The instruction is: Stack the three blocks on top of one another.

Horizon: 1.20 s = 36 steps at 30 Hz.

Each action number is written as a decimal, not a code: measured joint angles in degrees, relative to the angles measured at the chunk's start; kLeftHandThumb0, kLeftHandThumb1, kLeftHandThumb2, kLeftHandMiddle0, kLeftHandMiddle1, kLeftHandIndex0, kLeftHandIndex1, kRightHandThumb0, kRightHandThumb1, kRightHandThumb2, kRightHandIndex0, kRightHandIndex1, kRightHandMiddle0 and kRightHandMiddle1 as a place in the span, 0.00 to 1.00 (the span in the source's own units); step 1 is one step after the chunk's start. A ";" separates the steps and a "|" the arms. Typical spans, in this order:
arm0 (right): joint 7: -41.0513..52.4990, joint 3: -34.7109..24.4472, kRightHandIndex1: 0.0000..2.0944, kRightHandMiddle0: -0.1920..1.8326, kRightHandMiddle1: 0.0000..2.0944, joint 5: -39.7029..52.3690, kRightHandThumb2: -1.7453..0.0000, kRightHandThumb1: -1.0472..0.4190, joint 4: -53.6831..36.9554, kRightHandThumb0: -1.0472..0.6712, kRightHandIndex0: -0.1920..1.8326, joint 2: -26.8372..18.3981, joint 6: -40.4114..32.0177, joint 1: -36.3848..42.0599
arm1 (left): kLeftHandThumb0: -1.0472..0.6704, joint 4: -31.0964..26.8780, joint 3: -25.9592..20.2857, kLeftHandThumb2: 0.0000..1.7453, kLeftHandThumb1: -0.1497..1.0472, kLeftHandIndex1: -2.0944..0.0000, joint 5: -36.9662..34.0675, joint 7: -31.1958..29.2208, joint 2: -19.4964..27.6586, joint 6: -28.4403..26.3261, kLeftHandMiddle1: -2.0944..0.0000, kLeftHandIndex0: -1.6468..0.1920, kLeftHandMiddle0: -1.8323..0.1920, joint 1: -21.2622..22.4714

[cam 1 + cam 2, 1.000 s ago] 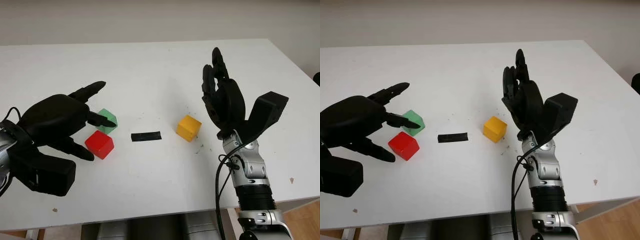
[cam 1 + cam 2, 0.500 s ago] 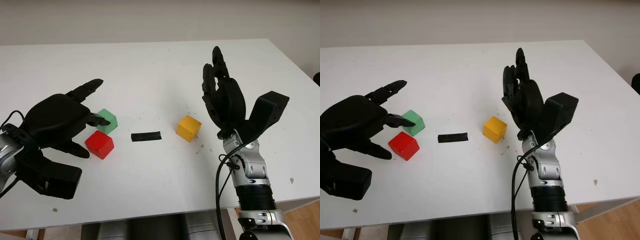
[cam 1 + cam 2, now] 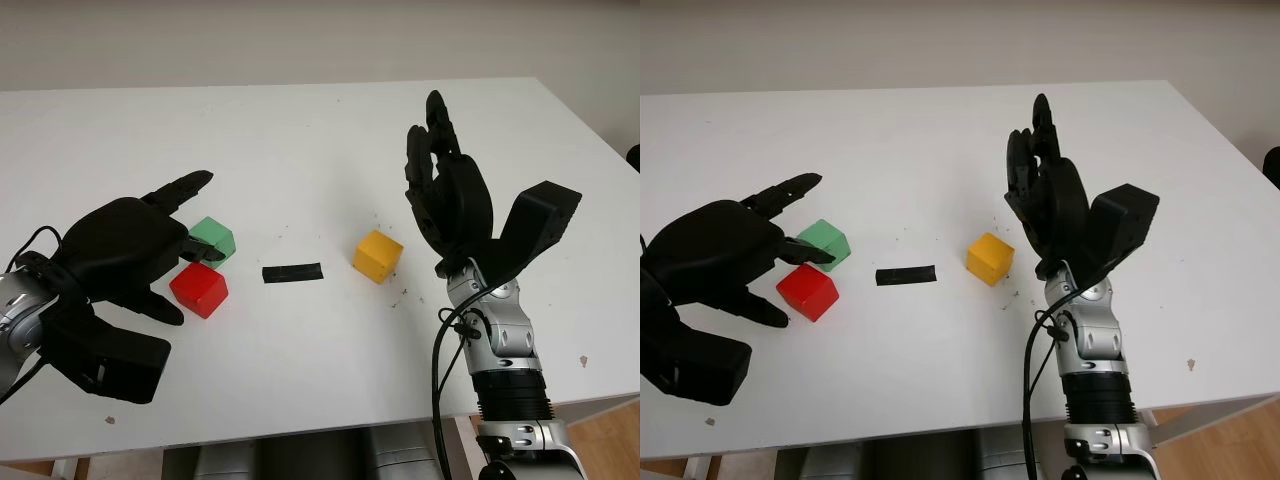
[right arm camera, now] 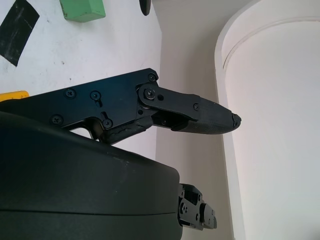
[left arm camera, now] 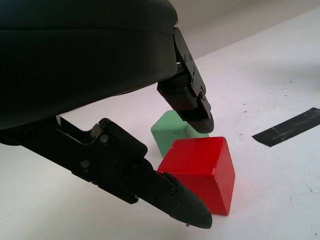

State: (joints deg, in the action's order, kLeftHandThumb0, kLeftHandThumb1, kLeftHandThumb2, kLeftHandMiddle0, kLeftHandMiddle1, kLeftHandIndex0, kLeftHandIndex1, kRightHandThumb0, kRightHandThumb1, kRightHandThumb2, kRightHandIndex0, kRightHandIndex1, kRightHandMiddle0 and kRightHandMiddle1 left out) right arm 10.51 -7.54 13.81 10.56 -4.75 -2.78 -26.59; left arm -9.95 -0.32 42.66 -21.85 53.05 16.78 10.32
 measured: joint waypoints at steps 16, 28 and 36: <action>0.10 -0.05 0.00 0.00 0.00 0.00 0.64 0.00 -0.75 0.27 0.00 -0.01 -0.38 0.35 | 0.20 1.25 3.02 0.03 0.80 0.95 10.06 7.50 -0.53 0.43 0.97 0.46 0.96 -0.37; -0.10 -0.05 0.00 0.00 0.00 -0.01 0.64 0.00 -2.14 0.27 0.00 -0.01 -1.19 0.76 | 0.23 1.62 4.11 0.03 0.79 0.92 15.01 11.67 -0.53 -0.30 0.97 0.44 0.93 -0.35; -0.16 -0.04 0.00 0.00 0.01 -0.04 0.65 0.00 -2.22 0.26 0.00 -0.01 -1.19 1.01 | 0.28 3.85 4.02 0.04 0.87 0.44 5.37 10.13 -1.42 1.63 0.97 0.61 0.89 -0.25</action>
State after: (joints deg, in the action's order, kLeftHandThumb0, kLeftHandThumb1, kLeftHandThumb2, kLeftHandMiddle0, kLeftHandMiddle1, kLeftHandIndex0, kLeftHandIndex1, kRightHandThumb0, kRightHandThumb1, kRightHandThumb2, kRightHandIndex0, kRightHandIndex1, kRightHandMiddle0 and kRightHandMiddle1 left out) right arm 10.35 -7.57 13.77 8.35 -4.75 -3.97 -25.58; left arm -6.10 3.70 48.03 -11.72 51.62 18.41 10.06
